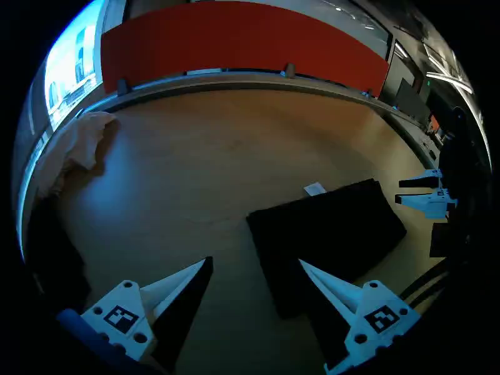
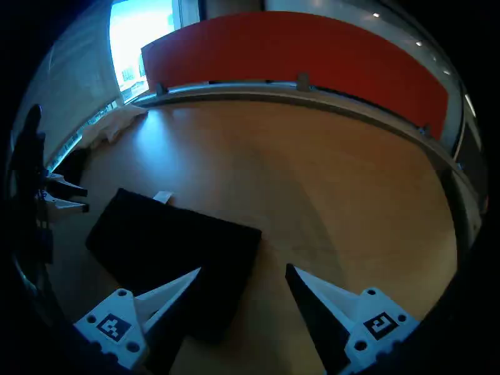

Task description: Fold towel

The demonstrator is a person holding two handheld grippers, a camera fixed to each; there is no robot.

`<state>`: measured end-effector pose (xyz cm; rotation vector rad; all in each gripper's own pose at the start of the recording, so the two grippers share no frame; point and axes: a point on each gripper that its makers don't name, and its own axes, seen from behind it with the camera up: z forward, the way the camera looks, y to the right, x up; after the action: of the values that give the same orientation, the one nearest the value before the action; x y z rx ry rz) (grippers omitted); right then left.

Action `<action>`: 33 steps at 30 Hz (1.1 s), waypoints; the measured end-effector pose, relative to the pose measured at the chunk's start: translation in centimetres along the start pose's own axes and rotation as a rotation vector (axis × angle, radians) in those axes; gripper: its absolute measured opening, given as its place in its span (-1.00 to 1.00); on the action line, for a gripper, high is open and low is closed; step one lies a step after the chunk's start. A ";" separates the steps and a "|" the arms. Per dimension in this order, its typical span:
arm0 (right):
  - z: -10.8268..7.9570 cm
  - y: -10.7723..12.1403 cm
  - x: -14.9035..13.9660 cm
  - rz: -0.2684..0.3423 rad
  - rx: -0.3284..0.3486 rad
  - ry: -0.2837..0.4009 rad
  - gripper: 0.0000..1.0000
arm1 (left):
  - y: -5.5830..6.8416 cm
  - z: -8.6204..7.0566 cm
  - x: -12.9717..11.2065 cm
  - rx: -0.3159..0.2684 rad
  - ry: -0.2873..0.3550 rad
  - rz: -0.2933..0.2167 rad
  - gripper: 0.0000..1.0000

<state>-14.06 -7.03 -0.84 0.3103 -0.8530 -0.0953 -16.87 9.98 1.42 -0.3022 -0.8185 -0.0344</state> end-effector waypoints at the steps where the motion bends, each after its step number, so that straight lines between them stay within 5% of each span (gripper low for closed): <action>1: -0.2 0.0 -0.2 0.000 -0.001 0.000 0.90 | 0.0 -0.1 -0.2 0.002 0.000 0.000 0.81; 17: -2.5 -0.4 -2.7 -0.029 0.019 -0.006 0.90 | -0.1 -2.5 -2.0 0.035 0.006 -0.011 0.81; 33: -2.4 -1.8 -4.2 -0.165 0.100 -0.028 0.90 | -1.1 -5.8 -4.8 0.105 0.013 -0.076 0.81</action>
<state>-14.90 -7.34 -5.92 0.4746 -0.8606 -0.2116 -16.18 6.89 -5.54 -0.1714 -0.8154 -0.0648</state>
